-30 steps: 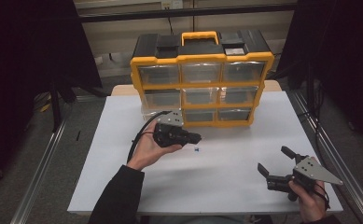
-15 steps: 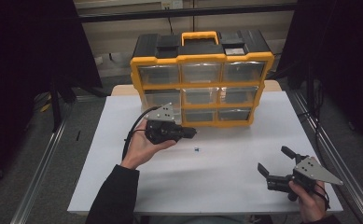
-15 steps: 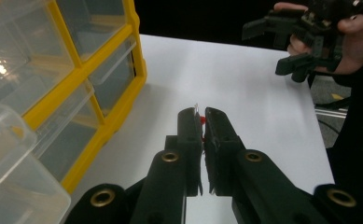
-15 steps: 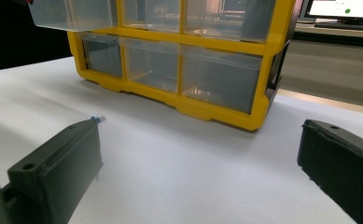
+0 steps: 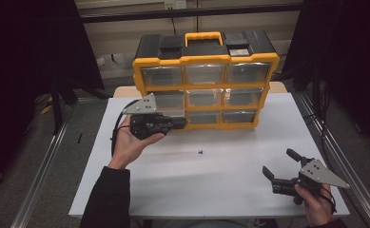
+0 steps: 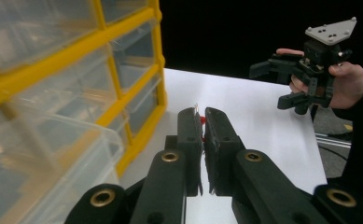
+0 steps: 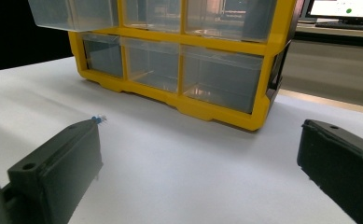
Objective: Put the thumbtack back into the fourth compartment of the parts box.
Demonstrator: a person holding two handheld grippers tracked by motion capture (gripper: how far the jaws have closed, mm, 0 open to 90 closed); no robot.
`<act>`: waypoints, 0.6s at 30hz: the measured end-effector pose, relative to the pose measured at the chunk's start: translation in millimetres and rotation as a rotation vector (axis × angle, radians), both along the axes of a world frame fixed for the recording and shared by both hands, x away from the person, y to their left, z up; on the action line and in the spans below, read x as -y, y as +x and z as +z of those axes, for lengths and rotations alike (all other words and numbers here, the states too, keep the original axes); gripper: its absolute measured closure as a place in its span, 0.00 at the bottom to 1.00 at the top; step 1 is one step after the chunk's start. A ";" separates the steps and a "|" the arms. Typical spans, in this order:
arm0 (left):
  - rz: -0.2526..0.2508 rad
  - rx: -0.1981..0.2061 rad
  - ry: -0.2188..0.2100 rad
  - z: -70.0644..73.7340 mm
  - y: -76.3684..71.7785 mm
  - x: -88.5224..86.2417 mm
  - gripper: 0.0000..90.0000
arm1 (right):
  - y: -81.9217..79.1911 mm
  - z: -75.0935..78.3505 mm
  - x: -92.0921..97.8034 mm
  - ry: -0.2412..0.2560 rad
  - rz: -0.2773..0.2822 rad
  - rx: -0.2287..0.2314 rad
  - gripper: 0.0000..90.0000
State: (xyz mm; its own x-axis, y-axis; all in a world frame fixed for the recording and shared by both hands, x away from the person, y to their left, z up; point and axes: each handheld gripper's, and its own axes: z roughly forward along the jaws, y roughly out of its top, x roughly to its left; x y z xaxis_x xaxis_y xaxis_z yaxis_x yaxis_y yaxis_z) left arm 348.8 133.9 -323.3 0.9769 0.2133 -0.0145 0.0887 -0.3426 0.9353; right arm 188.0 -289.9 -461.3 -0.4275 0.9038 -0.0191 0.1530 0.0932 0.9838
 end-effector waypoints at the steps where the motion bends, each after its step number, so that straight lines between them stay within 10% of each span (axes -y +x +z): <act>1: 0.005 0.002 -0.002 1.8 0.5 -2.7 0.95 | 0.0 0.0 0.1 0.000 0.000 0.000 0.00; 18: 0.096 -0.023 0.126 25.2 37.2 -32.3 0.95 | -0.6 0.7 -0.4 0.003 -0.007 0.007 0.00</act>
State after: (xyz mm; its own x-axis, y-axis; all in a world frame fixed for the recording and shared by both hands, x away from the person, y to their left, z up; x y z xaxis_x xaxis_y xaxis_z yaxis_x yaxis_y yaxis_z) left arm 385.9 166.3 -298.1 0.9517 0.3070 -0.0042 0.1478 -0.4461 0.8827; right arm 187.4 -289.6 -460.5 -0.4214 0.9067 -0.0197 0.1466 0.0895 0.9851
